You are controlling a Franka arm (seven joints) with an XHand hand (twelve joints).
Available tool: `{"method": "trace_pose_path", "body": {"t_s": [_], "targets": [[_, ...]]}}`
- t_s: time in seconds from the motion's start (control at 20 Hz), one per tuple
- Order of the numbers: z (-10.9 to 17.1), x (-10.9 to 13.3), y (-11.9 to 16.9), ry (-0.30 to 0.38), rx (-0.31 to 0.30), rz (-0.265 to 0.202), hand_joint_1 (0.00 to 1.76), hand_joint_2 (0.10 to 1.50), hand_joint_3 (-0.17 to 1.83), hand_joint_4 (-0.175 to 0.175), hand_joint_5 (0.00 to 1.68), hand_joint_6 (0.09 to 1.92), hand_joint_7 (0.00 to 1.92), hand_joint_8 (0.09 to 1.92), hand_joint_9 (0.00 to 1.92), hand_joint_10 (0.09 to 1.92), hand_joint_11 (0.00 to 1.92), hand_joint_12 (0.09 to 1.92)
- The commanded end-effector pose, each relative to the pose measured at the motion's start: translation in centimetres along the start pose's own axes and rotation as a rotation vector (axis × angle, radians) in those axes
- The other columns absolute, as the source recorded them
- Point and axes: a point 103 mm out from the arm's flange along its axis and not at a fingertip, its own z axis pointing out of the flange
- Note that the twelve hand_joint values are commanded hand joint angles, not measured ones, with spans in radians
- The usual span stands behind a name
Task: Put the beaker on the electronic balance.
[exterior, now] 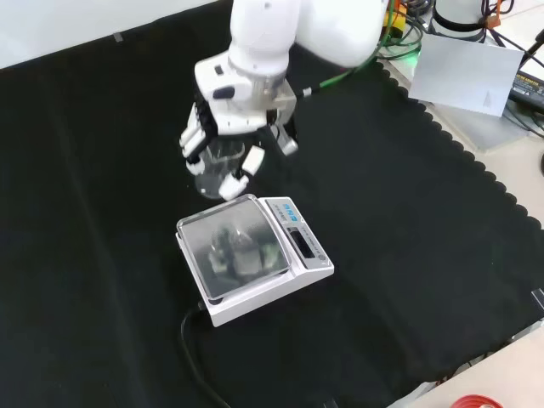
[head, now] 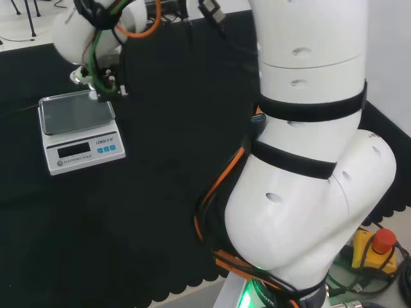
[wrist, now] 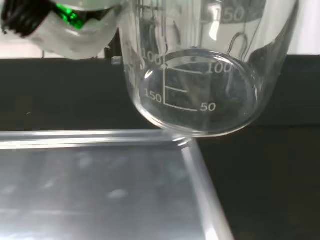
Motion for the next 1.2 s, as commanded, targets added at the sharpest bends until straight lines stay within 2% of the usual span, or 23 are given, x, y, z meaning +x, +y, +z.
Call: {"method": "trace_pose_path", "body": {"t_s": [0.05,0.2,0.55,0.6,0.65,0.7,0.8,0.85,1.0,1.2], "targets": [[3.3,6.8,-0.7,-0.007,0.068,-0.1,1.26,0.66,0.81,0.002,1.05,1.04,1.16,1.03,1.33,0.66,1.38,0.79],[4.6,7.6,-1.1,0.0,0.089,-0.113,1.26,0.66,0.81,0.001,1.06,1.04,1.17,1.03,1.33,0.66,1.38,0.79],[5.4,6.4,-1.5,0.006,0.123,-0.107,1.27,0.64,0.83,-0.002,1.07,1.02,1.18,1.01,1.34,0.66,1.39,0.78],[5.3,6.4,-1.4,0.019,0.131,-0.102,1.22,0.66,0.79,-0.023,1.09,1.0,1.17,1.04,1.34,0.65,1.38,0.78],[5.2,6.2,-1.4,0.028,0.139,-0.109,1.18,0.68,0.74,-0.021,1.1,0.98,1.14,1.07,1.34,0.64,1.37,0.78],[5.2,6.1,-1.3,0.033,0.158,-0.123,1.15,0.64,0.72,-0.02,0.97,1.04,1.09,1.09,1.33,0.61,1.31,0.82],[5.1,5.9,-1.0,0.039,0.207,-0.157,1.02,0.54,0.69,-0.001,0.51,0.96,0.77,1.03,1.05,0.6,0.86,1.1],[5.1,5.9,-1.0,0.039,0.213,-0.162,0.98,0.51,0.68,0.003,0.37,0.88,0.66,1.01,0.94,0.64,0.71,1.21],[5.0,6.0,-1.1,0.027,0.207,-0.178,0.9,0.5,0.62,0.005,0.18,0.62,0.44,0.95,0.71,0.75,0.45,1.37],[4.5,5.6,-1.3,0.034,0.176,-0.191,0.7,0.53,0.37,0.015,0.02,0.1,0.12,0.84,0.37,0.86,0.08,1.48]]}}
